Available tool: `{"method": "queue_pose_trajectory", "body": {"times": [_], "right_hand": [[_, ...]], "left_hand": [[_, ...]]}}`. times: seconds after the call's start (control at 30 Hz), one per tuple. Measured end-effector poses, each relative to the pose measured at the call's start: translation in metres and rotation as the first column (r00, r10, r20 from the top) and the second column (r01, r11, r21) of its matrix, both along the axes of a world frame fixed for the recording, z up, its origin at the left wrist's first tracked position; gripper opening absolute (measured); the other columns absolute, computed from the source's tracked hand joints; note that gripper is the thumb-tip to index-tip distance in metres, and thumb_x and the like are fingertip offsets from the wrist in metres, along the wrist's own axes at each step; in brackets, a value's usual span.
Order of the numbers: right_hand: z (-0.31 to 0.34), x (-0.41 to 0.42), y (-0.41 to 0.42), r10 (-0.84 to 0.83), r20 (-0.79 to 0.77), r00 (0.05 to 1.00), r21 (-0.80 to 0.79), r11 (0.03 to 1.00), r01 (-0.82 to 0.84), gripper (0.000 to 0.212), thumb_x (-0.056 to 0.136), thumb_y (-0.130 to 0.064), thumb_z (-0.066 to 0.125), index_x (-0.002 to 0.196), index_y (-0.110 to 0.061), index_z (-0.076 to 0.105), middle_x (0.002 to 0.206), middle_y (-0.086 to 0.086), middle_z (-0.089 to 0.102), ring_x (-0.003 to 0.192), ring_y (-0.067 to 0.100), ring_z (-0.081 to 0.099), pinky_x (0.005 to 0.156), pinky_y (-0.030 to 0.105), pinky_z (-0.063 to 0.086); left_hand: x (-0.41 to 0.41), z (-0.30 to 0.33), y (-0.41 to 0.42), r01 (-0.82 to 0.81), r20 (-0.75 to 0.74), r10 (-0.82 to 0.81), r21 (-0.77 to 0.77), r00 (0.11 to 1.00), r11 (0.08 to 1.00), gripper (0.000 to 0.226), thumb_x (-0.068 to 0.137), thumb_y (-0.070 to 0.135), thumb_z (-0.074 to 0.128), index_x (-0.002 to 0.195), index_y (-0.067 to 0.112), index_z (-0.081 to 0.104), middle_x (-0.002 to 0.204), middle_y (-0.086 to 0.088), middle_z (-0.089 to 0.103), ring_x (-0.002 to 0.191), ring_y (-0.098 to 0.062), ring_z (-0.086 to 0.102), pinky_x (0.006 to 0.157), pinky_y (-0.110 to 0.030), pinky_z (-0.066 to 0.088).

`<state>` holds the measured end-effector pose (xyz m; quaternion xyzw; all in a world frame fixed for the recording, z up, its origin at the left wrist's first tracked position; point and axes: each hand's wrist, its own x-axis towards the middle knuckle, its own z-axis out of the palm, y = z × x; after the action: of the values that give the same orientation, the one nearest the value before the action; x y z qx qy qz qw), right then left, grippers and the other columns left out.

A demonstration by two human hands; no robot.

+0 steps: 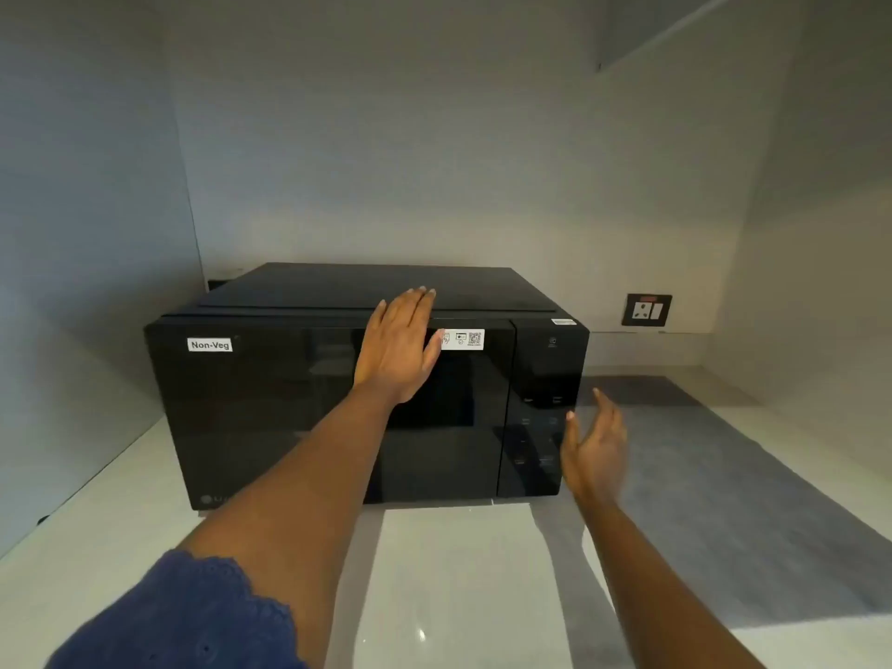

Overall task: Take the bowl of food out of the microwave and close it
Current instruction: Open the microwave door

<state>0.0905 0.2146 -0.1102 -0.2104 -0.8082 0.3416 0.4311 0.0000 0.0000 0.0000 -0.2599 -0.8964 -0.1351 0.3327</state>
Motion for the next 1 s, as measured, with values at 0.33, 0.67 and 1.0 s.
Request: {"method": "queue_pose_trajectory", "body": {"times": [0.33,0.67,1.0], "right_hand": [[-0.078,-0.016,-0.023,0.25,0.208,0.946,-0.361,0.918,-0.163,0.097,0.065,-0.02,0.082,0.142,-0.011,0.023,0.148,0.015,0.035,0.134,0.037,0.035,0.108,0.048,0.034],[-0.081,-0.021,-0.034,0.103,0.045,0.994,-0.403,0.912,-0.077,0.089,0.067,-0.011,0.08,0.139,-0.009,0.028,0.139,0.018,0.045,0.127,0.039,0.044,0.105,0.047,0.038],[-0.084,-0.036,-0.042,-0.019,0.038,0.999,-0.4,0.916,0.033,0.084,0.066,-0.013,0.082,0.134,-0.008,0.033,0.132,0.021,0.048,0.121,0.042,0.048,0.101,0.05,0.041]], "left_hand": [[-0.017,-0.03,-0.006,-0.096,-0.087,0.09,-0.067,0.992,0.993,0.071,0.087,0.061,0.039,0.139,0.013,0.04,0.142,-0.005,0.048,0.134,-0.021,0.04,0.113,-0.04,0.024],[-0.013,-0.024,0.006,-0.103,-0.134,0.095,-0.052,0.986,0.993,0.093,0.07,0.074,0.051,0.137,0.011,0.042,0.14,-0.006,0.05,0.131,-0.023,0.044,0.111,-0.041,0.027],[-0.009,-0.027,0.003,-0.071,-0.175,0.065,-0.025,0.982,0.997,0.092,0.068,0.073,0.053,0.134,0.009,0.049,0.136,-0.008,0.056,0.126,-0.025,0.05,0.108,-0.042,0.031]]}}
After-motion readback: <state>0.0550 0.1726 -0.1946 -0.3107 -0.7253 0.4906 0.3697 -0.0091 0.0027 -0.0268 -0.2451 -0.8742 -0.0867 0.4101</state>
